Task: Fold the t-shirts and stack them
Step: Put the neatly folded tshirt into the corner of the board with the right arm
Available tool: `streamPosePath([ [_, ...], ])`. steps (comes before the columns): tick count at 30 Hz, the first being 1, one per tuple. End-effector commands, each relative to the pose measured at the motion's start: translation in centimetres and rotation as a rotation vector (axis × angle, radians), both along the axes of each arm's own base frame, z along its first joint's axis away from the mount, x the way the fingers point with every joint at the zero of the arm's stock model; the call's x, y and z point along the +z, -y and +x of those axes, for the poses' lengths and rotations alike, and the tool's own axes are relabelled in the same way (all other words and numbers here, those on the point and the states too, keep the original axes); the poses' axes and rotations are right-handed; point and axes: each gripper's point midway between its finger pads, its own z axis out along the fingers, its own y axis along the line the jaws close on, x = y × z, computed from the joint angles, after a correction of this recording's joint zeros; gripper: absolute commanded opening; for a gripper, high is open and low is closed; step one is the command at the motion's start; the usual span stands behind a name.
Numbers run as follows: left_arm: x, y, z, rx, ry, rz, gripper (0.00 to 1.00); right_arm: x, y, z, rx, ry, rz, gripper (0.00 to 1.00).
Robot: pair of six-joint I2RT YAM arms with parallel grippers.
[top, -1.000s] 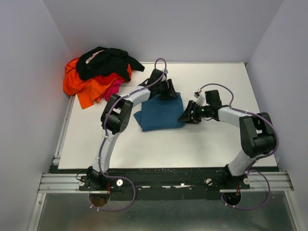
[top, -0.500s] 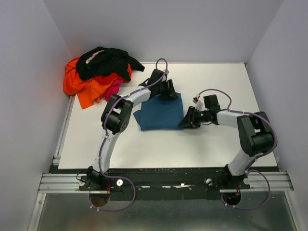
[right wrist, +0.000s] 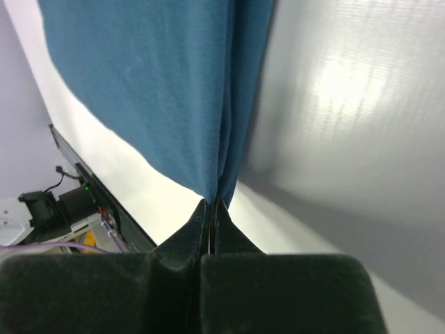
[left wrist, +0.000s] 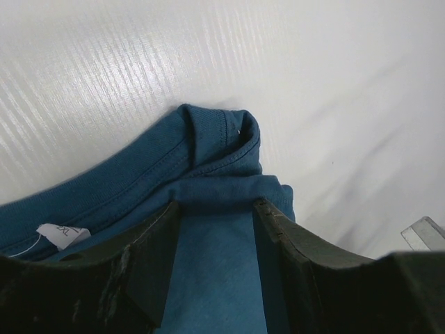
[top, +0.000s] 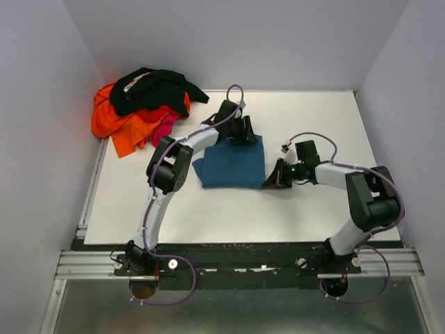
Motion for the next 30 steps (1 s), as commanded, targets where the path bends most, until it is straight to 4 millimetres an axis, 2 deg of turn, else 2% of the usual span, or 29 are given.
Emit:
streamPosePath([
  [1, -1.0, -0.6, 0.8, 0.002, 0.020, 0.054, 0.62, -2.4, 1.4, -0.9, -0.037, -0.097, -0.126, 0.01],
  [3, -0.5, -0.5, 1.0, -0.001, 0.031, 0.051, 0.64, -3.1, 1.8, -1.0, -0.052, -0.121, -0.160, 0.01],
  [7, 1.8, 0.1, 1.2, -0.026, 0.059, 0.023, 0.77, -2.6, 1.9, -0.8, -0.054, -0.103, -0.160, 0.31],
  [8, 2.6, 0.2, 1.2, -0.031, 0.071, 0.014, 0.80, -2.0, 1.9, -0.5, -0.056, -0.081, -0.164, 0.33],
  [12, 7.3, 0.3, 0.4, -0.041, 0.109, -0.037, 0.87, 1.2, 2.7, 1.0, -0.072, 0.014, -0.216, 0.34],
  [16, 11.5, -1.5, -1.9, -0.003, 0.151, -0.049, 0.92, 4.8, 2.0, 1.5, -0.052, 0.102, -0.191, 0.33],
  [18, 12.1, -3.3, -3.6, 0.032, 0.143, -0.018, 0.95, 6.1, 0.7, 1.2, -0.017, 0.132, -0.158, 0.31],
  [20, 12.6, -5.1, -5.7, 0.059, 0.132, 0.009, 0.92, 7.2, -1.1, 0.9, 0.033, 0.152, -0.104, 0.24],
  [21, 12.3, -6.0, -6.8, 0.072, 0.116, 0.021, 0.86, 7.6, -2.1, 0.8, 0.060, 0.162, -0.077, 0.20],
  [23, 11.6, -7.5, -9.1, 0.101, 0.086, 0.027, 0.65, 7.8, -3.7, 0.7, 0.095, 0.156, -0.036, 0.09],
  [24, 11.0, -8.2, -10.3, 0.107, 0.071, 0.021, 0.51, 7.6, -4.4, 1.0, 0.099, 0.146, -0.020, 0.03],
  [25, 10.2, -8.6, -11.4, 0.107, 0.051, 0.013, 0.34, 7.5, -4.9, 1.1, 0.109, 0.136, 0.003, 0.01],
  [26, 9.1, -9.0, -12.8, 0.102, 0.024, 0.008, 0.23, 7.5, -5.3, 1.4, 0.108, 0.130, 0.027, 0.01],
  [28, 8.2, -9.2, -14.2, 0.088, -0.003, -0.013, 0.07, 7.0, -6.0, 1.7, 0.113, 0.116, 0.059, 0.01],
  [30, 6.6, -9.4, -14.9, 0.081, -0.027, -0.014, 0.00, 6.2, -6.5, 2.3, 0.117, 0.097, 0.077, 0.01],
])
